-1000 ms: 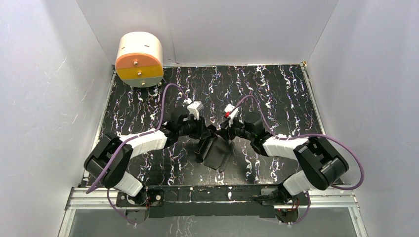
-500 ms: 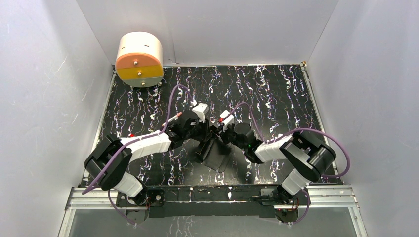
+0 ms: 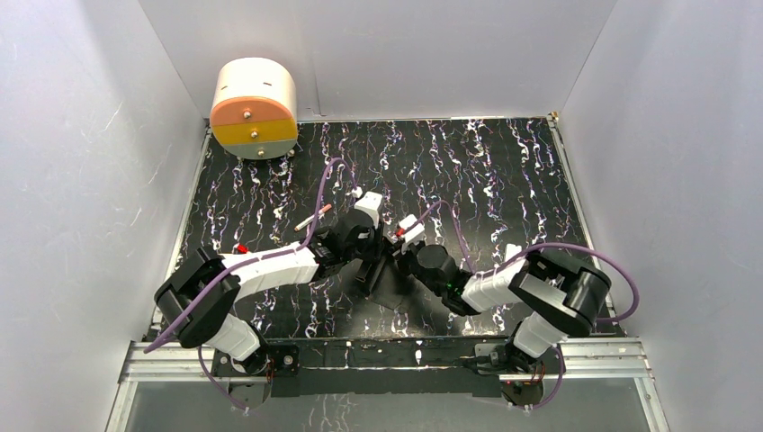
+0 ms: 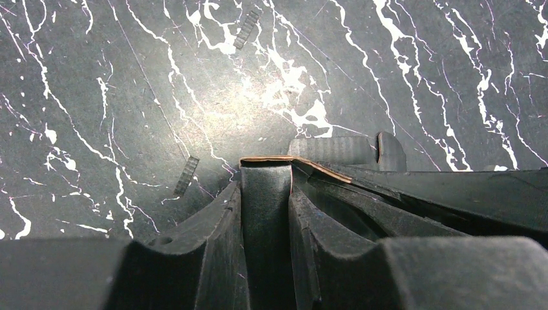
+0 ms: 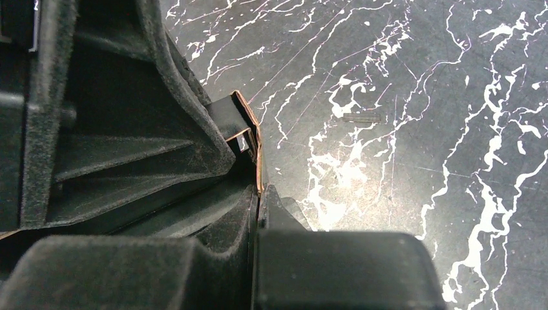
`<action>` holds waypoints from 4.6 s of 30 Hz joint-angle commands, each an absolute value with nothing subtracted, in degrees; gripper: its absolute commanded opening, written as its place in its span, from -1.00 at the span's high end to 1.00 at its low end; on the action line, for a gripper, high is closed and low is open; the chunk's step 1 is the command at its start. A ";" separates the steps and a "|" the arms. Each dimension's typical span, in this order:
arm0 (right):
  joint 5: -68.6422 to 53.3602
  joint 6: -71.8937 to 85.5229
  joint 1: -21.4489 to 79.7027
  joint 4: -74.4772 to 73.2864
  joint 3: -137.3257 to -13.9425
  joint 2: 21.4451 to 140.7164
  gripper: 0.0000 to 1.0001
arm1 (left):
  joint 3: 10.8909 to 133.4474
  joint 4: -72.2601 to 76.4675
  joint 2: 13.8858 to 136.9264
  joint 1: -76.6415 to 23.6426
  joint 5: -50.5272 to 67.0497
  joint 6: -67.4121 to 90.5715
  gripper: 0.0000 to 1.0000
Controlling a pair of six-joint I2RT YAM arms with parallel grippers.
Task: Fold the paper box
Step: Fold the paper box at the center of the board.
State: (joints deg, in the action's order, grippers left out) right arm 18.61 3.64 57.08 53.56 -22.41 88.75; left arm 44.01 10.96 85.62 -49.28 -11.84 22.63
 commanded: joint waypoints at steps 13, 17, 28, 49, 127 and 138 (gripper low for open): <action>16.14 11.31 60.00 87.34 -16.46 104.69 0.93 | 40.54 17.35 85.25 -50.51 -13.01 25.97 0.60; 19.74 12.74 60.16 94.00 -14.20 108.80 0.94 | 39.20 19.08 84.71 -50.45 -11.90 27.50 0.54; 24.51 12.72 60.99 90.53 -14.57 108.82 0.94 | 35.58 24.67 80.69 -48.81 -7.90 33.44 0.18; 24.71 11.39 61.35 88.76 -15.64 108.29 0.92 | 37.89 31.11 84.35 -44.26 -9.19 40.26 0.09; -17.70 -9.11 41.74 79.80 -25.58 103.16 0.08 | 35.92 34.20 92.23 -44.04 3.62 38.90 0.66; -17.31 -6.99 41.69 87.33 -26.14 109.01 0.49 | 35.95 35.84 93.91 -40.98 11.75 41.03 0.64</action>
State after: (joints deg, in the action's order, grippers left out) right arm -19.73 -7.81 41.82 78.17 -24.49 107.79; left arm 37.17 40.56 93.30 -40.34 5.76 40.60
